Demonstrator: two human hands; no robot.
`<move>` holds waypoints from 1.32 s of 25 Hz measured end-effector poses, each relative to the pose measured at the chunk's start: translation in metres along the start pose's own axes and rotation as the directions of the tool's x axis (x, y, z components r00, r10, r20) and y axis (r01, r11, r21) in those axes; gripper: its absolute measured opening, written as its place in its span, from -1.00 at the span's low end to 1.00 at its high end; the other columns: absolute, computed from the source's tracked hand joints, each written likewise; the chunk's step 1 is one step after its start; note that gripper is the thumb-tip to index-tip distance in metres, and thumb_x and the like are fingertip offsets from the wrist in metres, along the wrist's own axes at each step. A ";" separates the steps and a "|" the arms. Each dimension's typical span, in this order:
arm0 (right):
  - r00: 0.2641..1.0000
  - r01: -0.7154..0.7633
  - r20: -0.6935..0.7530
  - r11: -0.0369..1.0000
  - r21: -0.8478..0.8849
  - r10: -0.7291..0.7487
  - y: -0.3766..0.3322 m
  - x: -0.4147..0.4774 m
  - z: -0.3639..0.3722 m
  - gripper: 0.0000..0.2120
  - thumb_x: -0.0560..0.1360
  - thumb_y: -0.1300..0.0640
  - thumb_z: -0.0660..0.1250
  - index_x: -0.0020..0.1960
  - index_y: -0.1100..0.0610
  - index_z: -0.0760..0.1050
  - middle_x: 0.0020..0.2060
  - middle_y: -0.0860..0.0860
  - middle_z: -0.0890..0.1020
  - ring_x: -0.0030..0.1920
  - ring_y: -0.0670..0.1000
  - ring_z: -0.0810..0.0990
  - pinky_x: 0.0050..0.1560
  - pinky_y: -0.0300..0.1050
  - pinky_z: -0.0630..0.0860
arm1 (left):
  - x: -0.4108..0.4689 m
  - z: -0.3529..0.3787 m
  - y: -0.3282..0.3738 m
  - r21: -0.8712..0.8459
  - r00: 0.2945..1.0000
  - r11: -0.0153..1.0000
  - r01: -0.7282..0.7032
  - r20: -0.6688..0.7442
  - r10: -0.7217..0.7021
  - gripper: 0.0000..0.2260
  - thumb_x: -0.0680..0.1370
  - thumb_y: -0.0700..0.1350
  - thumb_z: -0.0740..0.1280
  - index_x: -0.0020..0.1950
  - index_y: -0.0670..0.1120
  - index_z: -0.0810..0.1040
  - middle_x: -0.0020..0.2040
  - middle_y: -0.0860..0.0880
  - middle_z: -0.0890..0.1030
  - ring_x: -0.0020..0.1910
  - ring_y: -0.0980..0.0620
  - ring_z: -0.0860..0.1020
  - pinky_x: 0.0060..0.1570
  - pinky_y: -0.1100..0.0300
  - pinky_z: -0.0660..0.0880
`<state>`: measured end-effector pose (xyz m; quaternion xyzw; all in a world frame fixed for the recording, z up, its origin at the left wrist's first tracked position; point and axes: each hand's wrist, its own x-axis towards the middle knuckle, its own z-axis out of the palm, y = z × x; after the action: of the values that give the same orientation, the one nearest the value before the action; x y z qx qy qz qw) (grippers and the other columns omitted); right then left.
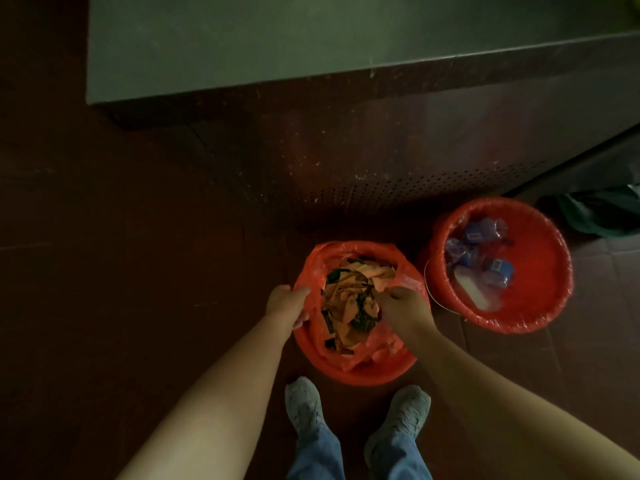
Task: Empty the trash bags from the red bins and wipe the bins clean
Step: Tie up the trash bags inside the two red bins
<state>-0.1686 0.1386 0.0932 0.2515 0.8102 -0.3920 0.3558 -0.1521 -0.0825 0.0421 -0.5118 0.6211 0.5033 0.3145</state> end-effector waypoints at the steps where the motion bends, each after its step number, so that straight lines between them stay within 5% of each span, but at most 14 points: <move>1: 1.000 -0.001 -0.002 1.000 -0.006 0.001 0.005 0.002 -0.005 -0.76 0.58 -0.03 0.33 -0.22 0.04 0.56 -0.38 -0.03 0.60 -0.44 -0.08 0.53 -0.47 -0.26 0.39 | 0.006 0.000 0.004 0.121 0.999 0.992 -0.036 -0.028 0.039 -0.37 0.54 0.21 0.35 0.53 -0.04 0.32 0.17 -0.11 0.60 -0.09 -0.05 0.67 -0.12 0.09 0.59; 4: 0.999 0.018 -0.036 1.000 0.005 -0.018 0.022 0.009 -0.014 -0.72 0.55 -0.04 0.35 -0.21 0.13 0.60 -0.40 0.00 0.61 -0.42 -0.04 0.54 -0.41 -0.20 0.42 | 0.026 0.007 0.014 0.314 0.985 0.940 -0.130 -0.063 0.158 -0.18 0.45 0.41 0.32 0.58 0.00 0.25 0.48 -0.15 0.40 0.38 -0.21 0.47 0.30 -0.09 0.49; 7: 0.999 0.024 -0.045 1.000 0.017 -0.023 0.034 0.013 -0.018 -0.73 0.54 -0.04 0.36 -0.24 0.10 0.60 -0.38 0.02 0.63 -0.36 0.01 0.59 -0.36 -0.14 0.45 | 0.038 0.016 0.018 0.428 0.953 0.873 -0.235 -0.077 0.294 -0.56 0.53 0.21 0.36 0.29 -0.03 0.59 0.21 -0.10 0.64 0.21 -0.13 0.61 0.18 0.03 0.56; 10: 0.999 0.014 -0.045 1.000 0.002 -0.013 0.039 0.014 -0.021 -0.79 0.55 -0.02 0.34 -0.20 0.06 0.60 -0.32 0.05 0.66 -0.28 0.08 0.65 -0.32 -0.13 0.48 | 0.031 0.023 0.022 0.442 0.909 0.851 -0.284 -0.157 0.386 -0.74 0.62 0.03 0.29 0.24 -0.03 0.62 0.16 -0.07 0.66 0.14 -0.09 0.63 0.13 0.07 0.57; 18: 0.995 0.051 -0.103 0.943 0.330 -0.018 -0.008 -0.005 -0.046 -0.78 0.49 0.06 0.32 -0.22 0.17 0.62 -0.47 -0.01 0.62 -0.49 -0.05 0.58 -0.48 -0.20 0.47 | -0.067 0.015 0.054 -0.045 0.878 0.888 -0.457 0.137 0.459 -0.85 0.45 -0.11 0.31 -0.33 -0.03 0.55 -0.33 -0.05 0.55 -0.27 -0.03 0.53 -0.14 0.02 0.42; 23: 0.993 0.107 -0.009 0.889 0.445 -0.115 -0.020 -0.035 -0.054 -0.76 0.54 0.27 0.25 -0.18 0.19 0.66 -0.31 0.11 0.69 -0.32 0.07 0.63 -0.28 -0.10 0.57 | -0.122 0.008 0.055 -0.104 0.869 0.930 -0.351 0.334 0.365 -0.77 0.54 -0.34 0.18 -0.05 -0.25 0.65 -0.24 -0.08 0.63 -0.31 0.03 0.59 -0.28 0.19 0.57; 27: 0.978 0.112 0.119 0.914 0.390 -0.171 -0.007 -0.054 -0.058 -0.52 0.58 0.44 0.17 -0.15 -0.01 0.73 -0.16 0.15 0.73 -0.20 0.14 0.68 -0.08 0.07 0.63 | -0.134 0.002 0.045 0.015 0.877 0.948 -0.318 0.383 0.289 -0.77 0.60 -0.38 0.23 0.00 -0.23 0.68 -0.06 -0.10 0.68 -0.16 0.04 0.64 -0.02 0.10 0.62; 33: 0.916 0.183 0.264 0.901 0.394 -0.301 -0.006 -0.070 -0.058 -0.48 0.55 0.43 0.26 0.10 -0.18 0.68 -0.04 0.05 0.75 -0.07 0.07 0.74 -0.07 -0.18 0.65 | -0.141 0.005 0.042 -0.076 0.841 0.961 -0.264 0.469 0.269 -0.84 0.61 -0.36 0.30 0.09 -0.20 0.64 -0.05 -0.13 0.63 -0.19 0.06 0.63 -0.18 0.27 0.59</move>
<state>-0.1514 0.1735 0.1759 0.1421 0.6813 -0.6110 0.3772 -0.1536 -0.0345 0.1812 -0.2828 0.5878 0.6547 0.3819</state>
